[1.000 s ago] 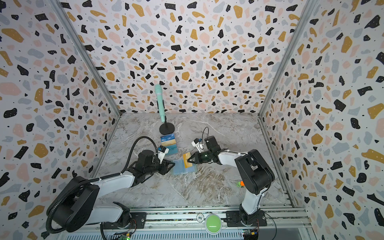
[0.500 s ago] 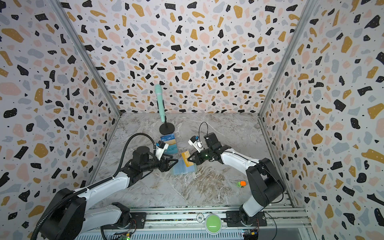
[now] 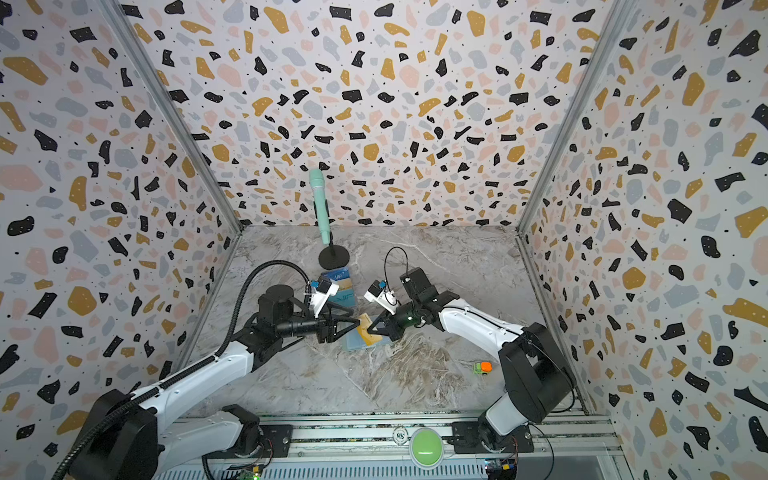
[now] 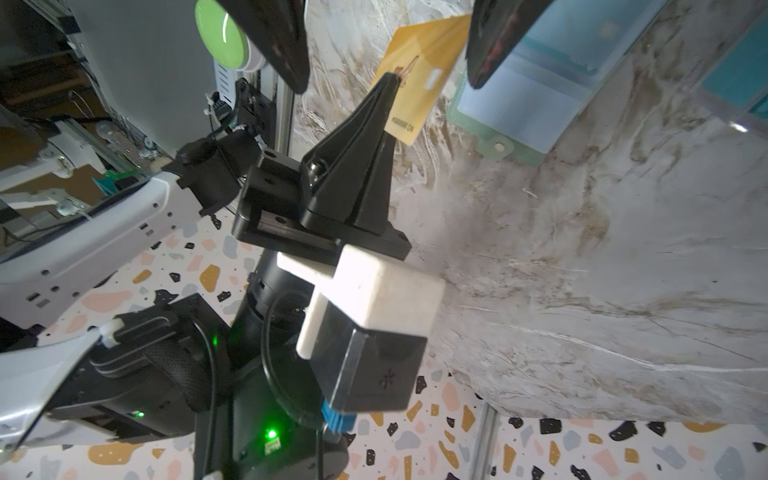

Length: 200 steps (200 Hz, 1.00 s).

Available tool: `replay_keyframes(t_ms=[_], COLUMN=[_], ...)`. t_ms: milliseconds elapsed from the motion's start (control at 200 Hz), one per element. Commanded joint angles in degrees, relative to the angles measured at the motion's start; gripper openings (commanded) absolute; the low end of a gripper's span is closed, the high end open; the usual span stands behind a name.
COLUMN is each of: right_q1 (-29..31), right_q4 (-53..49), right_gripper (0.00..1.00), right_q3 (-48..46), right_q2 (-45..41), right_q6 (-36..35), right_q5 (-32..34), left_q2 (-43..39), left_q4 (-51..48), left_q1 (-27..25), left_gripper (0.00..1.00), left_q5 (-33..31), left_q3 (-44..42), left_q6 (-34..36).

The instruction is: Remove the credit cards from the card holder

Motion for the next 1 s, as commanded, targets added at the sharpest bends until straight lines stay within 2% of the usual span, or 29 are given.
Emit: replay_keyframes(t_ms=[0,365,716,996], right_q1=[0.73,2.51,2.53,2.12], right_q4=[-4.68,-8.01,-8.98,-8.77], right_gripper=[0.0,0.0,0.0,0.0], right_q3=[3.14,5.45,7.26,7.53], right_q2=[-1.26,0.01,2.52,2.7], right_q6=[-5.48,-10.06,-11.5,-11.82], right_q5=[-4.67,-7.2,-7.13,-7.7], left_q2=[-1.62,-1.59,-0.63,1.58], left_q4=[-2.61,-3.93,-4.17,-5.06], left_q1=[-0.16,-0.12,-0.17,-0.35], left_gripper=[0.61,0.56,0.3,0.19], left_q5=[4.98,5.54,8.35,8.61], left_q3=[1.87,2.38,3.0,3.39], left_q6=[1.79,2.31,2.36,2.89])
